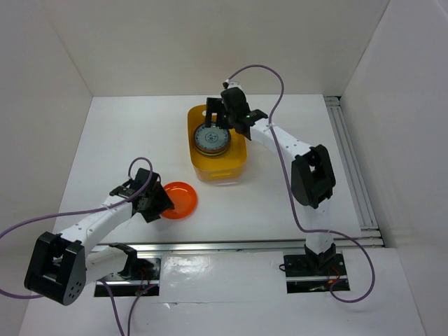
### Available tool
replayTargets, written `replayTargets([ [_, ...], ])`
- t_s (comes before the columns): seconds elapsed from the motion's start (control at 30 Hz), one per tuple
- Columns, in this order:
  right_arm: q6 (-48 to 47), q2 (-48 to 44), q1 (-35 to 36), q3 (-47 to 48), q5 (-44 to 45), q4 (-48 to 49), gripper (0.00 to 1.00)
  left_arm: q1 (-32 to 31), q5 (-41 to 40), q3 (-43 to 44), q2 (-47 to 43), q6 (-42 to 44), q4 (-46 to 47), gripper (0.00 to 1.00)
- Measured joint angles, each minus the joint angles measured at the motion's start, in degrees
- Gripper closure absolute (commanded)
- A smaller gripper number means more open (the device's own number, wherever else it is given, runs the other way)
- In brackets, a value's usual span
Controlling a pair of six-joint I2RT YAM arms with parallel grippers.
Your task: Place the plates into the plastic bin on the countertop
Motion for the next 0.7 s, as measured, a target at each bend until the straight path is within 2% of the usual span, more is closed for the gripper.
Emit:
replayTargets([
  [0.03,-0.1,-1.0,0.3,0.0,-0.2,0.0,0.0,0.0,-0.1,0.0,0.0,0.1,0.0,0.31],
  [0.17,-0.3,-5.4,1.6,0.1,-0.5,0.0,0.0,0.0,-0.2,-0.8,0.0,0.0,0.2,0.53],
  [0.53,-0.3,-17.9,2.6,-0.4,-1.0,0.0,0.0,0.0,-0.7,-2.1,2.3,-0.3,2.7,0.5],
  [0.57,-0.3,-18.6,2.6,-0.5,-1.0,0.0,0.0,0.0,-0.8,-2.0,2.3,-0.7,2.7,0.52],
  [0.6,-0.3,-19.3,2.6,-0.5,-1.0,0.0,0.0,0.0,-0.9,-2.0,2.4,-1.0,2.6,0.62],
  [0.63,-0.3,-20.0,2.6,-1.0,-1.0,0.1,0.0,0.0,-1.3,-1.9,2.6,-1.1,2.3,0.67],
  [0.7,-0.3,-21.2,2.4,-1.9,-1.0,0.0,0.0,0.0,-2.0,-1.9,2.9,-2.0,2.6,0.67],
])
